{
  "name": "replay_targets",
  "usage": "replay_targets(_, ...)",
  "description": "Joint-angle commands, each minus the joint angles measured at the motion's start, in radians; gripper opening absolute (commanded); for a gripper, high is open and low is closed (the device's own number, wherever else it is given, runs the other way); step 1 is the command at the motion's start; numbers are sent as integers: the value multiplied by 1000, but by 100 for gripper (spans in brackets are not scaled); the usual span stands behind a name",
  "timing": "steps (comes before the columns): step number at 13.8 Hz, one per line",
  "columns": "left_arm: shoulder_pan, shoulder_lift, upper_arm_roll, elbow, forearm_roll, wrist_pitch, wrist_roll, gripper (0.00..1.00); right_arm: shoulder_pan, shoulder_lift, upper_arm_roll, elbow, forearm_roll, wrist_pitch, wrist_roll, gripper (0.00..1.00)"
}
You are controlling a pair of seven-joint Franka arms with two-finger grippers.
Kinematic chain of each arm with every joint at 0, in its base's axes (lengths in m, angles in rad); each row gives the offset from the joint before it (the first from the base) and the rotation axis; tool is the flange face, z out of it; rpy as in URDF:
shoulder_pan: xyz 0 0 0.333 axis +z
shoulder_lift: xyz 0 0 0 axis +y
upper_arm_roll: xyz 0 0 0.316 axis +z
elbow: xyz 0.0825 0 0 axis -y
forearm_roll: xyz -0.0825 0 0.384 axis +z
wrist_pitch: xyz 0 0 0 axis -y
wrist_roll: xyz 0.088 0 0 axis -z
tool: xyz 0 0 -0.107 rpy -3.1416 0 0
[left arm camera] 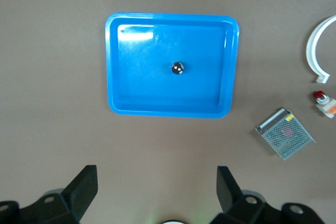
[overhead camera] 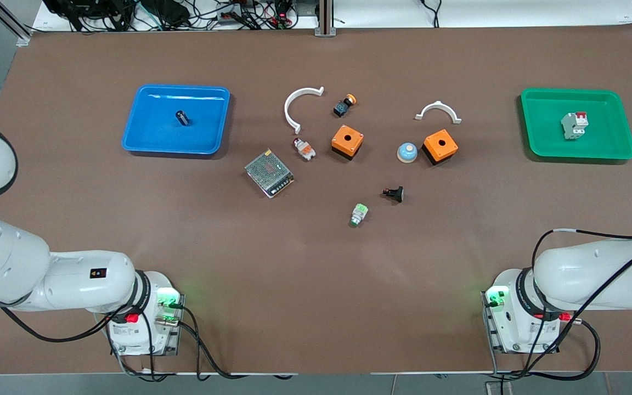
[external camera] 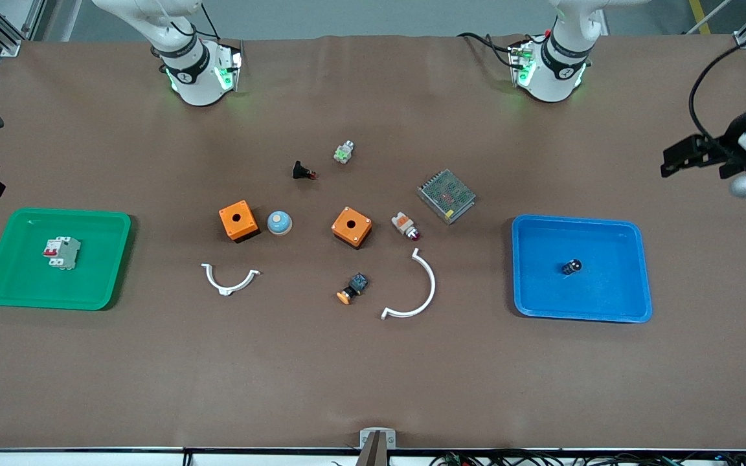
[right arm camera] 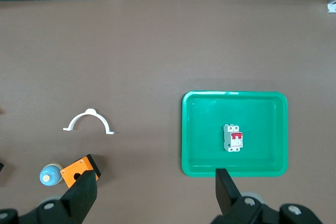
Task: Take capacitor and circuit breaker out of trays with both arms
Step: 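Move the left gripper over the blue tray toward the black capacitor, then grasp the capacitor with the left gripper while the right gripper reaches the breaker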
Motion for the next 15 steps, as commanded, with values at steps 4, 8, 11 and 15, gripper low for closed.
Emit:
replay_targets(4,-5,49,-7,-208,24,282,-7,100,-7,11,3,25,-9,-9,-4,100)
replay_targets(8,0,140,-8,-299,24,472,-7,98,-6,14,3,24,-14,-9,-4,100)
replay_targets(11,-6,178,-14,-365,21,584,-26,85,-19,34,0,25,-6,-10,-4,100)
replay_targets(15,-7,249,-14,-397,19,673,-28,78,-96,130,0,24,-18,11,-16,100)
